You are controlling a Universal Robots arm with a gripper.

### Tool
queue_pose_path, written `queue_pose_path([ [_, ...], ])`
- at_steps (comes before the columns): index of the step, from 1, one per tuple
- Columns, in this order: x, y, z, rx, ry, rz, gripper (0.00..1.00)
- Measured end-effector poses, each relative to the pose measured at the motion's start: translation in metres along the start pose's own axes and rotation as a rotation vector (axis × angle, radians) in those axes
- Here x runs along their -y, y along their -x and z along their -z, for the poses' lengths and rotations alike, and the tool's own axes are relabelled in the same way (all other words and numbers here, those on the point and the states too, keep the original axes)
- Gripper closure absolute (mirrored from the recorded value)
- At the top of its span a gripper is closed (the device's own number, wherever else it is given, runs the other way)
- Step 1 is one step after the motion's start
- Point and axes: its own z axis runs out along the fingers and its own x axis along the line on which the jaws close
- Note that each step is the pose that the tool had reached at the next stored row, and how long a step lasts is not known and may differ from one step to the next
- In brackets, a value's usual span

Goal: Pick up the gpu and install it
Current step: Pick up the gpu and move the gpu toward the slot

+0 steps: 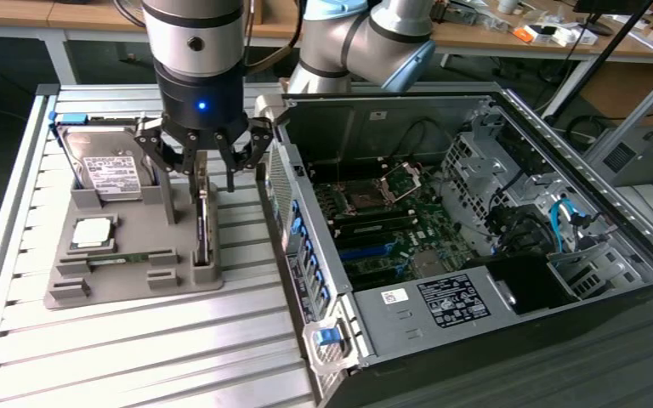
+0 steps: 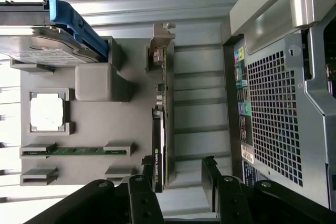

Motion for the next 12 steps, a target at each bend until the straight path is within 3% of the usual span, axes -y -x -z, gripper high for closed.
queue_pose_path([
  [12,0.0004,-0.0003,-0.0064,0.0000,0.0007,0.000,0.52],
])
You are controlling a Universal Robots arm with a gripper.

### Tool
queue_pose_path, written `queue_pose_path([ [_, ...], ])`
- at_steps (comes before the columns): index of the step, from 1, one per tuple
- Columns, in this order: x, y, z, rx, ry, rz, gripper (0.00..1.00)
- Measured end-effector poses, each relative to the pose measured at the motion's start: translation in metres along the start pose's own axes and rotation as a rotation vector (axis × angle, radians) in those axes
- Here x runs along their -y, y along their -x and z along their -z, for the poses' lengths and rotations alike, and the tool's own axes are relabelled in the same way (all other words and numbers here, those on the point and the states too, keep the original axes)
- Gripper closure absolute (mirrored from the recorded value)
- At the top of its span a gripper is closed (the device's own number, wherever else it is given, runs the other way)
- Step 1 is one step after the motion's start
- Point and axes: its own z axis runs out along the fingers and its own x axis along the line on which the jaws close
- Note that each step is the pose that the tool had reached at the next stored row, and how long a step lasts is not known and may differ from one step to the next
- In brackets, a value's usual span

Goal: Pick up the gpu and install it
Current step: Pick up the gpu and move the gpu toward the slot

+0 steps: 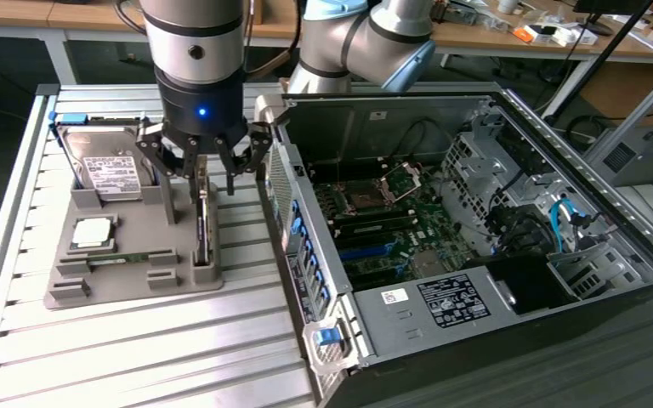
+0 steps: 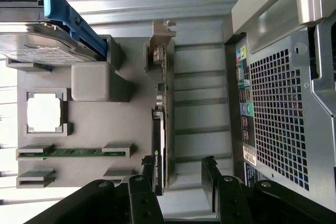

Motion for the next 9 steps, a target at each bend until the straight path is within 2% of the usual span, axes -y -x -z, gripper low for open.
queue_pose_path([
  [9,0.0003,-0.0002,-0.0043,0.0000,0.0003,0.000,0.52],
])
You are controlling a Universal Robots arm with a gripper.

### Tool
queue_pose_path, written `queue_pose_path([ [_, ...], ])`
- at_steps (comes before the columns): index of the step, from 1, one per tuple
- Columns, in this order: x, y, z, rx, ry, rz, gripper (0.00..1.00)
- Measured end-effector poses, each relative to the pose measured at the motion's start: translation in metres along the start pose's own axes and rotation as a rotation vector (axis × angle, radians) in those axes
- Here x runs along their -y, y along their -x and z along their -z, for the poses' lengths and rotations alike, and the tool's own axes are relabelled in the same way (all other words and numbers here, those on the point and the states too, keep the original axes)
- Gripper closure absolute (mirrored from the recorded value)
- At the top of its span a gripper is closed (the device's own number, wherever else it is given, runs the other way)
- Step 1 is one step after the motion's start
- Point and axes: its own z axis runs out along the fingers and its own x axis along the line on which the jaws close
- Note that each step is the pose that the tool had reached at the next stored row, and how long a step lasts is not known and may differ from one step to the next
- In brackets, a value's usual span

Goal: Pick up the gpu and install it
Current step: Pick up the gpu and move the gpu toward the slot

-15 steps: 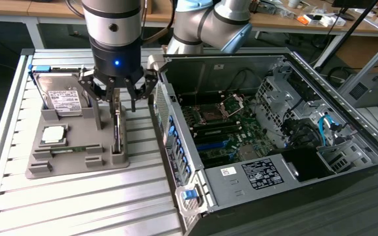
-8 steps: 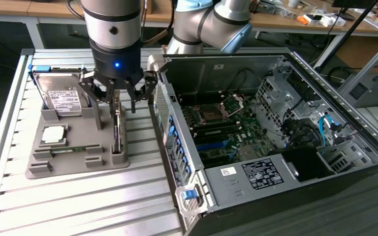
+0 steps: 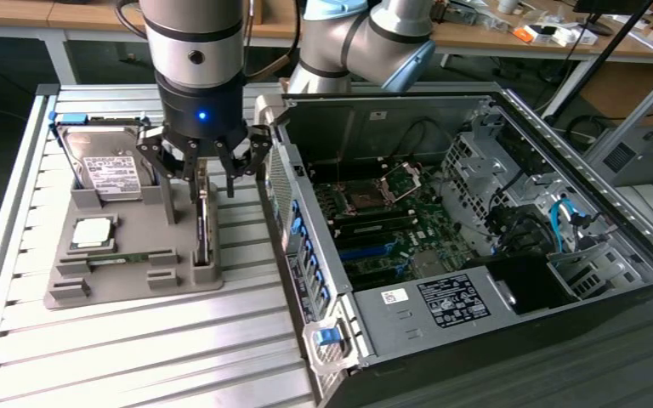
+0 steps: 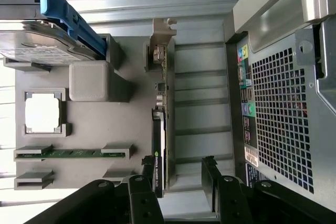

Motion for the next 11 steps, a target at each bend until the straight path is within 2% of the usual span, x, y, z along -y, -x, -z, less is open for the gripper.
queue_pose_path([
  [11,0.0003,-0.0001,-0.0041,0.0000,0.0004,0.000,0.52],
])
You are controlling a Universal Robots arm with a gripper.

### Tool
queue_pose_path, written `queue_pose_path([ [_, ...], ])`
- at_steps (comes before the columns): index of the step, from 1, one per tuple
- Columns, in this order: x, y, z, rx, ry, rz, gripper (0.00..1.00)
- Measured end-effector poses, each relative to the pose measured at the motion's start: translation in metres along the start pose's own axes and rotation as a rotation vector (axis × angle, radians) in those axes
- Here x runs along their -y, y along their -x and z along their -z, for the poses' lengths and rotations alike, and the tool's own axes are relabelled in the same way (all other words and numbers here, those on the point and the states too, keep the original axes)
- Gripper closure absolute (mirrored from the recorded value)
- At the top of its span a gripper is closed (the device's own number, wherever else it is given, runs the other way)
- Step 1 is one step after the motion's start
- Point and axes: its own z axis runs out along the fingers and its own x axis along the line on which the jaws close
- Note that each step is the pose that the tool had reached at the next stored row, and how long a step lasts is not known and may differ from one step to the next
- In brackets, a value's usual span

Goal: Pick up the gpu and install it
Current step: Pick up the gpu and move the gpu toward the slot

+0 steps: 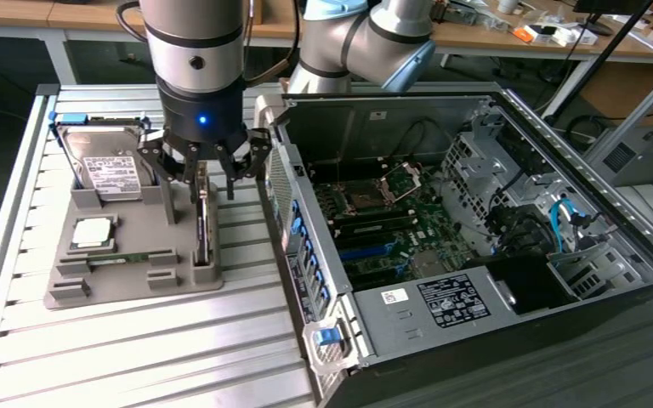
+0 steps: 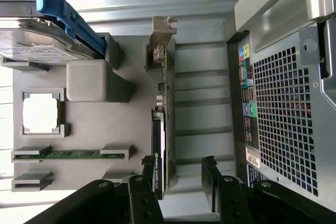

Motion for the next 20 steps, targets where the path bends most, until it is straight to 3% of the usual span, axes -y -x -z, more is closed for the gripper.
queue_pose_path([
  [20,0.0005,-0.0002,-0.0077,0.0000,0.0000,0.000,0.52],
])
